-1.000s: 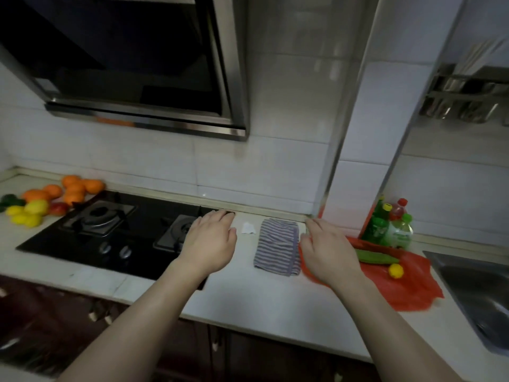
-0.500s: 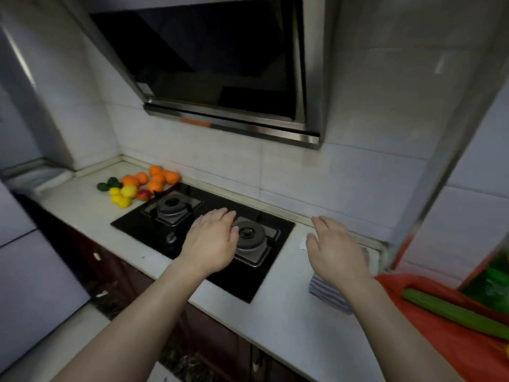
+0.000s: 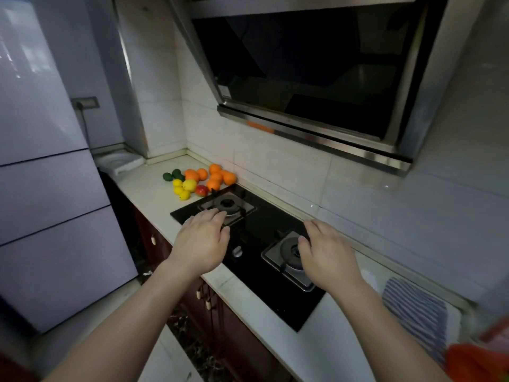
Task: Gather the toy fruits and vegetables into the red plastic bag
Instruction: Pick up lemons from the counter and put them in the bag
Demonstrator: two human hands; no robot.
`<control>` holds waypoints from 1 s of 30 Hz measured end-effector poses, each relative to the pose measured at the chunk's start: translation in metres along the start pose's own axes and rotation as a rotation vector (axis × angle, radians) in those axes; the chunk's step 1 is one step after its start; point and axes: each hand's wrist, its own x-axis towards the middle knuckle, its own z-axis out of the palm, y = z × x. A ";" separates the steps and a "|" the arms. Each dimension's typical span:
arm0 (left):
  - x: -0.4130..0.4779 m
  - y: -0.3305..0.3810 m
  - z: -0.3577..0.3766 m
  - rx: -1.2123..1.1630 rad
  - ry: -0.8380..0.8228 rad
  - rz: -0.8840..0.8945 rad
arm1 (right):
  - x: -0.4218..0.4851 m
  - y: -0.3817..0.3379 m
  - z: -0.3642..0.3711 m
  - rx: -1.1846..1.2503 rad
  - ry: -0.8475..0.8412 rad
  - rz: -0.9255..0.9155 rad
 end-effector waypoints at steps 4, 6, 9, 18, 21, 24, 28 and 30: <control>0.006 -0.061 -0.013 -0.005 0.022 -0.009 | 0.024 -0.055 0.020 0.009 -0.025 -0.026; 0.011 -0.093 -0.021 0.000 0.026 -0.007 | 0.037 -0.086 0.030 0.018 -0.033 -0.032; 0.021 -0.142 -0.032 0.000 0.030 -0.010 | 0.060 -0.134 0.045 0.022 -0.021 -0.051; 0.048 -0.260 -0.053 -0.018 0.019 -0.040 | 0.115 -0.232 0.089 0.045 -0.024 -0.076; 0.066 -0.290 -0.049 -0.020 0.010 -0.052 | 0.139 -0.253 0.103 0.037 -0.024 -0.092; 0.088 -0.314 -0.044 -0.003 -0.001 -0.060 | 0.168 -0.267 0.121 0.040 -0.027 -0.107; 0.125 -0.346 -0.039 0.018 -0.011 -0.075 | 0.217 -0.281 0.151 0.053 -0.026 -0.129; 0.147 -0.363 -0.039 0.033 -0.017 -0.090 | 0.246 -0.288 0.165 0.089 -0.005 -0.136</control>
